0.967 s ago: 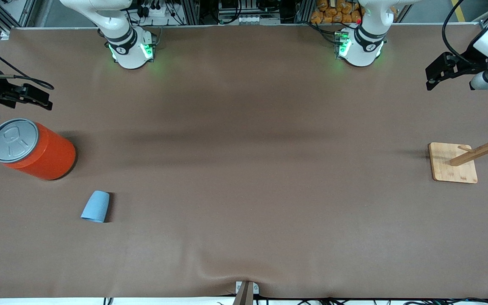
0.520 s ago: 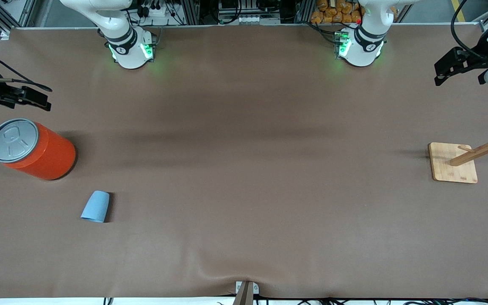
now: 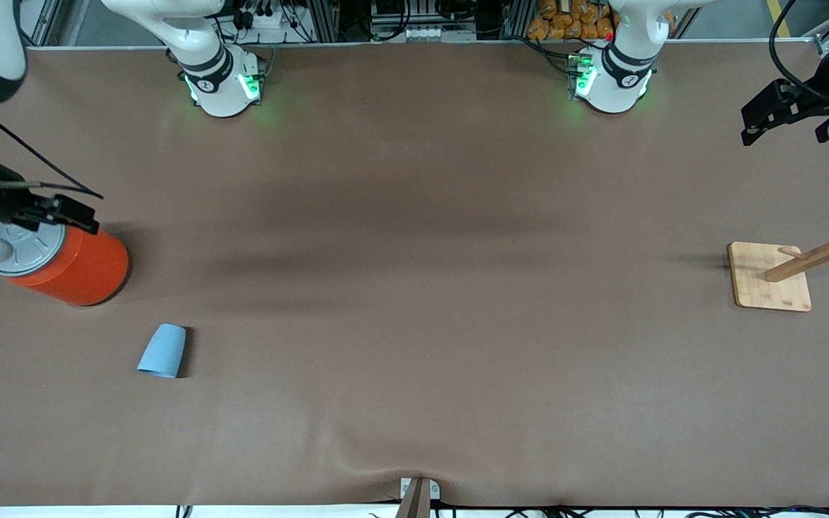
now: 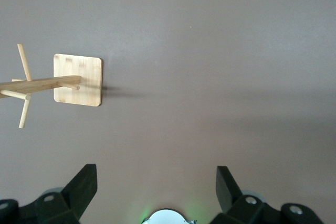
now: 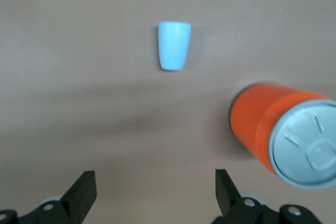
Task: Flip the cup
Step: 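Reach the open right gripper over the lying blue cup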
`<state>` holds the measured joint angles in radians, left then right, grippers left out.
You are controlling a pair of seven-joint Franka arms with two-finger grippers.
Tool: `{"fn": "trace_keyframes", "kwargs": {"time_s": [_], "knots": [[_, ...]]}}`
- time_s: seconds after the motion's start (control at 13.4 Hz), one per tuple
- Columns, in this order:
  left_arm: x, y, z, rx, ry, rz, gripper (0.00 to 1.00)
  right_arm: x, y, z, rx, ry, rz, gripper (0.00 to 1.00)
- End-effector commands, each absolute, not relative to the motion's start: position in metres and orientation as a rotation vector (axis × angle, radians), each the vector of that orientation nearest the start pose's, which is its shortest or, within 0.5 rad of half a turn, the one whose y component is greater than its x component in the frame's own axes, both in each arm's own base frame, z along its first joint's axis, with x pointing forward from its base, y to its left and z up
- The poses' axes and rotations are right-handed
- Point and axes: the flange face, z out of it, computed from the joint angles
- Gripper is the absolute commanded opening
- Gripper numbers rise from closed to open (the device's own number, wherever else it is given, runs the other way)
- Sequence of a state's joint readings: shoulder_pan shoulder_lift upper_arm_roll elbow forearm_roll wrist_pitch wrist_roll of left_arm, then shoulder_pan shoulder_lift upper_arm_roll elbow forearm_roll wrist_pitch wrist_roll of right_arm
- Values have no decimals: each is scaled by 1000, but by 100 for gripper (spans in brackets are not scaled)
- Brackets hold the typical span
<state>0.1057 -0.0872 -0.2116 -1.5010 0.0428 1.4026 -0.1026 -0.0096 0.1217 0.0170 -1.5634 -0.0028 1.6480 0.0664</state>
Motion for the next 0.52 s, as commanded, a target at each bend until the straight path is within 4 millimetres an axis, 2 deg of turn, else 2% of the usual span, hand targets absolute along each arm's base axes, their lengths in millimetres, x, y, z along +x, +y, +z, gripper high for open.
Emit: {"fn": "trace_keyframes", "kwargs": {"time_s": [0.0,0.22,0.45], "knots": [[499,-41,702,-3076,-45,-12,100,606,16,561,-3145,69,12,100],[488,-38,701,-3067,-77,79,100,613,3,552,-3144,95,7,100],[487,-35,695,-3051,-89,133,100,614,11,551,-3142,77,-2,100]]}}
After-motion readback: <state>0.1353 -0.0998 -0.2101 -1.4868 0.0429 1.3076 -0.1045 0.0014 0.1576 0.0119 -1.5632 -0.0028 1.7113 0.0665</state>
